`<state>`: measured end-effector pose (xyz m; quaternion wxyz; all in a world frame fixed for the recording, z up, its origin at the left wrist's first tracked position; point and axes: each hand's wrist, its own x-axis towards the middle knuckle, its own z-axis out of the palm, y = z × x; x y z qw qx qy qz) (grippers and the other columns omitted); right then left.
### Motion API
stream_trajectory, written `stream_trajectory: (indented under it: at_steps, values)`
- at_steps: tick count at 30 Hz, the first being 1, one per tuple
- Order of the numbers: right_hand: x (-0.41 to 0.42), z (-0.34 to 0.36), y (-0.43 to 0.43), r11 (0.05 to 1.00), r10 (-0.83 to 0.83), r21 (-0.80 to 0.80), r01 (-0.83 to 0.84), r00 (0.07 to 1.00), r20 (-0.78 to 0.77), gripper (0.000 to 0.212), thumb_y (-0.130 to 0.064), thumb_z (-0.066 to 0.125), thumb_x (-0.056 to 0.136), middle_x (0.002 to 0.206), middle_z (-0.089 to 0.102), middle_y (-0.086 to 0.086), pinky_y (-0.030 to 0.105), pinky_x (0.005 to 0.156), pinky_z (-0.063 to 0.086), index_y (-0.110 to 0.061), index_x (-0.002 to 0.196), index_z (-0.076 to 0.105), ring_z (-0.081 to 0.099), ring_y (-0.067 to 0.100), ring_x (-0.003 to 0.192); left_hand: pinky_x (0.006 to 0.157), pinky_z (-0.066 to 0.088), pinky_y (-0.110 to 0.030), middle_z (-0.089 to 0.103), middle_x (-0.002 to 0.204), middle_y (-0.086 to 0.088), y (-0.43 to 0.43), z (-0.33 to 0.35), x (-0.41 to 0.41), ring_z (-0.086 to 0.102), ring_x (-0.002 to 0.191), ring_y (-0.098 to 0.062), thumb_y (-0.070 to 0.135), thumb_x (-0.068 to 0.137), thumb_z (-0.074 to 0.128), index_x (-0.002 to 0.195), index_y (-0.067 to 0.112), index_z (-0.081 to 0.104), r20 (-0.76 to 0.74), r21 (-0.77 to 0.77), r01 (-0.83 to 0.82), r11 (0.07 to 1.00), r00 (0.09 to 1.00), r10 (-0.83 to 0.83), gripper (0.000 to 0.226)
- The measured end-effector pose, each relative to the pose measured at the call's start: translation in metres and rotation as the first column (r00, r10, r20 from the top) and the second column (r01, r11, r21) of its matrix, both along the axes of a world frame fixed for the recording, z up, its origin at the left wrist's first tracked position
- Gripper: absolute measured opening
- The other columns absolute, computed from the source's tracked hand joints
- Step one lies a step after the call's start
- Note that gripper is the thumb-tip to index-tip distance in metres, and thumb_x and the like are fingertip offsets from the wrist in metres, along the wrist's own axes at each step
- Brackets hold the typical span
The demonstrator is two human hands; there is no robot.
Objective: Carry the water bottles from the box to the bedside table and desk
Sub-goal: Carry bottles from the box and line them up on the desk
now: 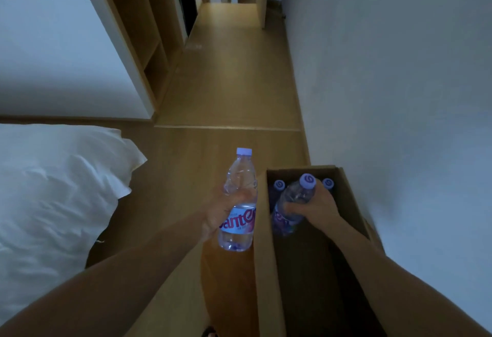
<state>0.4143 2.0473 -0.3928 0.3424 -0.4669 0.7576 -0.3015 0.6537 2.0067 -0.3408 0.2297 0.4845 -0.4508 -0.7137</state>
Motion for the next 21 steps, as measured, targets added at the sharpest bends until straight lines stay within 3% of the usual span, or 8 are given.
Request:
stream_trajectory:
  at_steps: [4, 8, 11, 14, 16, 19, 21]
  values:
    - [0.004, 0.046, 0.014, 0.987, -0.086, -0.109, 0.122, 0.953, 0.292, 0.066, -0.033, 0.09, 0.049, 0.099, 0.074, 0.006, 0.048, 0.09, 0.057, -0.011, 0.107, 0.067, 0.071, 0.025, 0.095, 0.073, 0.06, -0.038, 0.075, 0.084, -0.013, 0.004, 0.022, 0.006, 0.073, 0.07, -0.025, 0.026, 0.083, 0.079, 0.089, 0.005, 0.07, 0.017, -0.044, -0.013, 0.999, 1.0, 0.014, 0.024]
    - [0.021, 0.094, 0.036, 0.957, -0.011, -0.237, 0.167, 0.838, 0.546, 0.037, -0.019, 0.079, 0.064, 0.085, 0.075, 0.005, 0.029, 0.068, 0.058, -0.006, 0.096, 0.067, 0.072, 0.025, 0.082, 0.088, 0.059, -0.051, 0.077, 0.094, -0.019, 0.008, 0.043, 0.013, 0.075, 0.089, -0.038, 0.043, 0.053, 0.09, 0.102, 0.007, 0.075, -0.016, -0.093, -0.015, 0.996, 1.0, 0.013, 0.063]
    - [0.034, 0.126, 0.051, 0.939, 0.068, -0.301, 0.167, 0.766, 0.639, 0.028, -0.015, 0.072, 0.071, 0.086, 0.071, 0.008, 0.028, 0.069, 0.057, -0.005, 0.096, 0.065, 0.071, 0.025, 0.081, 0.081, 0.059, -0.047, 0.076, 0.09, -0.019, 0.017, 0.059, 0.013, 0.074, 0.079, -0.033, 0.042, 0.054, 0.088, 0.093, 0.009, 0.076, -0.07, -0.119, 0.003, 0.993, 0.998, -0.011, 0.052]
    - [0.043, 0.154, 0.066, 0.915, 0.058, -0.329, 0.235, 0.73, 0.681, 0.019, -0.006, 0.069, 0.072, 0.079, 0.071, 0.007, 0.03, 0.066, 0.056, -0.003, 0.09, 0.064, 0.07, 0.022, 0.073, 0.068, 0.059, -0.036, 0.074, 0.081, -0.014, 0.028, 0.076, 0.01, 0.072, 0.065, -0.024, 0.025, 0.079, 0.08, 0.093, 0.008, 0.072, -0.092, -0.18, 0.028, 0.983, 0.995, -0.045, 0.023]
    - [0.047, 0.169, 0.078, 0.891, 0.003, -0.321, 0.32, 0.703, 0.711, 0.009, 0.0, 0.066, 0.08, 0.077, 0.071, 0.008, 0.036, 0.07, 0.055, -0.003, 0.088, 0.064, 0.069, 0.024, 0.073, 0.063, 0.059, -0.033, 0.074, 0.077, -0.012, 0.037, 0.089, 0.009, 0.071, 0.062, -0.023, 0.02, 0.085, 0.074, 0.09, 0.009, 0.071, -0.089, -0.204, 0.057, 0.977, 0.993, -0.077, 0.012]
    - [0.048, 0.181, 0.096, 0.848, -0.095, -0.25, 0.468, 0.598, 0.796, 0.005, -0.009, 0.061, 0.088, 0.084, 0.069, 0.008, 0.046, 0.088, 0.053, -0.007, 0.092, 0.063, 0.066, 0.027, 0.081, 0.065, 0.06, -0.034, 0.073, 0.079, -0.015, 0.048, 0.106, 0.004, 0.071, 0.064, -0.025, 0.024, 0.089, 0.071, 0.088, 0.009, 0.07, -0.099, -0.242, 0.12, 0.963, 0.984, -0.148, 0.015]
    - [0.047, 0.19, 0.112, 0.826, -0.088, -0.25, 0.505, 0.553, 0.828, 0.011, -0.018, 0.065, 0.083, 0.083, 0.067, 0.008, 0.05, 0.093, 0.05, -0.01, 0.09, 0.061, 0.065, 0.026, 0.079, 0.066, 0.06, -0.036, 0.072, 0.079, -0.017, 0.059, 0.115, 0.0, 0.071, 0.064, -0.027, 0.027, 0.088, 0.072, 0.088, 0.008, 0.068, -0.105, -0.267, 0.135, 0.954, 0.98, -0.168, 0.019]
